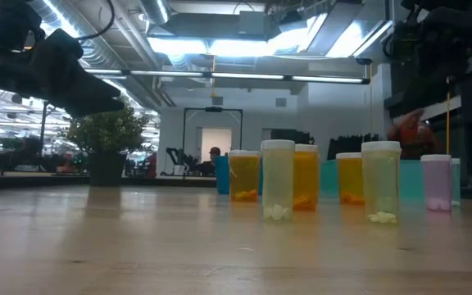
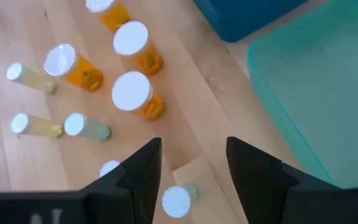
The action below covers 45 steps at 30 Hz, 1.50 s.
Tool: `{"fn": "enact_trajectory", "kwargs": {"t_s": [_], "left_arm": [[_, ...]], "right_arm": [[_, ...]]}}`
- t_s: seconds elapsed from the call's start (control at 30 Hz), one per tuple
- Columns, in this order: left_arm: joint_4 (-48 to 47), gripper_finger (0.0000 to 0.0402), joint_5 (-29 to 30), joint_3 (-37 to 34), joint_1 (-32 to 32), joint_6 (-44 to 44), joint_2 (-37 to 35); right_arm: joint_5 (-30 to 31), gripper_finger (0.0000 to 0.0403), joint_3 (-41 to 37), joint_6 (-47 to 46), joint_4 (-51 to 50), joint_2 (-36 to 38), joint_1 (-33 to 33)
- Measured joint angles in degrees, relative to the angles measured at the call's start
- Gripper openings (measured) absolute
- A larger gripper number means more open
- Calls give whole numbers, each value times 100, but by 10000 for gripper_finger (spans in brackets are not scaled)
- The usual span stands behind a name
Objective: Pick and place medicine bottles into bin by pill shape (circle, oval)
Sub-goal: Put the large orange medicine bottle into the blue bin
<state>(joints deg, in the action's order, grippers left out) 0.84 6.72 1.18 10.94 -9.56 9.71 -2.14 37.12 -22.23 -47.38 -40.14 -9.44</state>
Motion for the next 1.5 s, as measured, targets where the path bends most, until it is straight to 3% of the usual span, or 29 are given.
{"fn": "enact_trajectory", "kwargs": {"t_s": [0.33,1.1,1.33,1.5], "left_arm": [[2,263,-53,1,0,-490,-1],[2,263,-88,-1,0,-496,1],[14,263,-88,-1,0,-505,3],[341,263,-408,144,-179,-487,15]], "right_arm": [[0,183,0,-12,-19,0,0],[6,183,0,-28,-23,0,-1],[250,183,0,1,-21,0,0],[248,183,0,82,-23,0,1]]}}
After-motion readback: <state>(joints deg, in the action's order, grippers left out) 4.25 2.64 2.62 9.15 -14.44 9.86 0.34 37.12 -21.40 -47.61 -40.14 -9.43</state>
